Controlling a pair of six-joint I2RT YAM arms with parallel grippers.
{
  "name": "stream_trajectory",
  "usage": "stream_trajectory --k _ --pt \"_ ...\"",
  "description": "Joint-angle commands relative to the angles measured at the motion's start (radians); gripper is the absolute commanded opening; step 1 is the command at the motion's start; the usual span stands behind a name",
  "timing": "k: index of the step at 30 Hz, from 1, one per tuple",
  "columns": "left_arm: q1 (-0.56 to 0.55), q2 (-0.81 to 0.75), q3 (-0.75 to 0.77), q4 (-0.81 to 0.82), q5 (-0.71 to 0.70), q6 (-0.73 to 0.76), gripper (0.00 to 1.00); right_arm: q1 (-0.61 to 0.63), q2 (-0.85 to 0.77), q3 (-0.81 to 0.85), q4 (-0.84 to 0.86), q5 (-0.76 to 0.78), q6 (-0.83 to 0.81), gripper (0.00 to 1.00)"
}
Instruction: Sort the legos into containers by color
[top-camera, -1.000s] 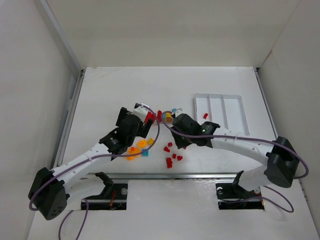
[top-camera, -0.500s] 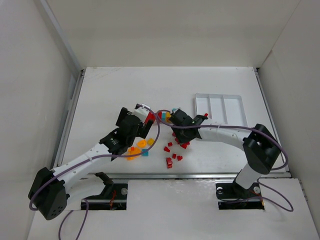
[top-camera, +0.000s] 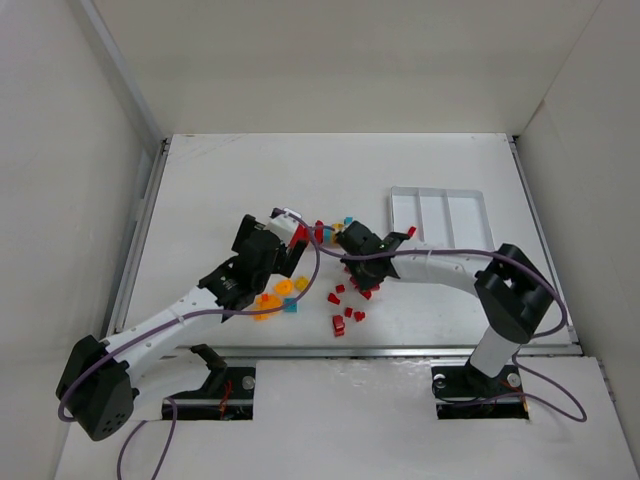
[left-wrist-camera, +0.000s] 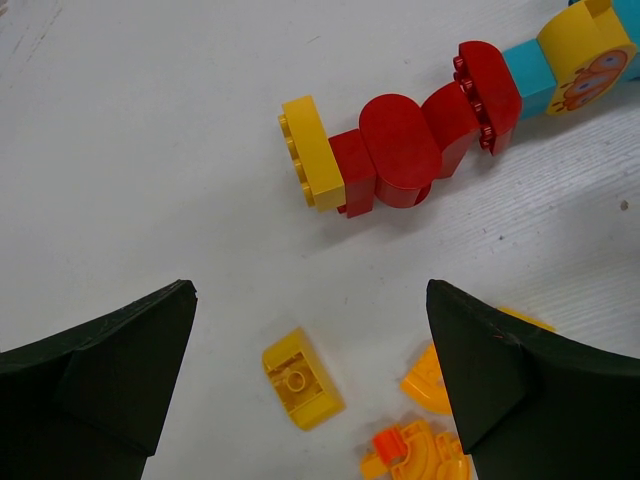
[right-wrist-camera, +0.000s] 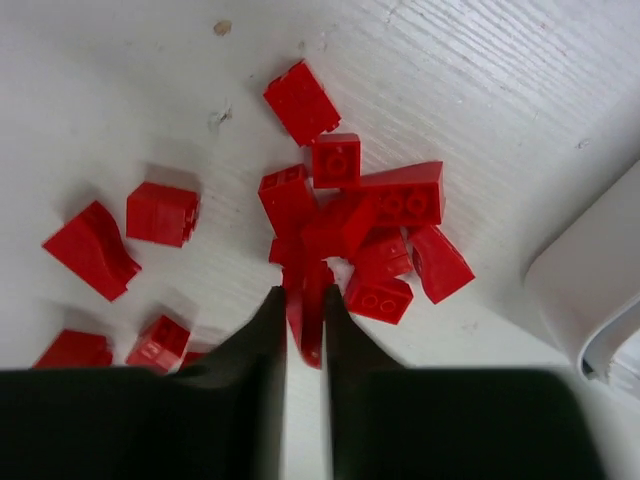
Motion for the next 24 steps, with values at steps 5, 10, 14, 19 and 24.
stream_trajectory --k 5,10,14,19,24 --pt "-0.007 -0.027 -0.008 0.028 0.074 0.039 0.93 -0.003 -0.073 0.023 0.024 -0.033 0.015 0.00" --pt "-0.007 -0.027 -0.008 0.008 0.213 0.149 0.90 -0.067 -0.234 0.090 -0.016 -0.001 0.059 0.00" --pt "-0.007 -0.012 0.014 -0.044 0.570 0.339 0.90 -0.212 -0.273 0.149 -0.060 0.078 0.133 0.00" --pt "-0.016 0.078 0.077 -0.194 0.887 0.787 0.90 -0.436 -0.186 0.193 -0.074 0.137 0.158 0.00" --pt "-0.051 0.294 0.203 -0.318 0.961 0.952 0.89 -0.513 -0.033 0.264 -0.062 0.146 0.127 0.00"
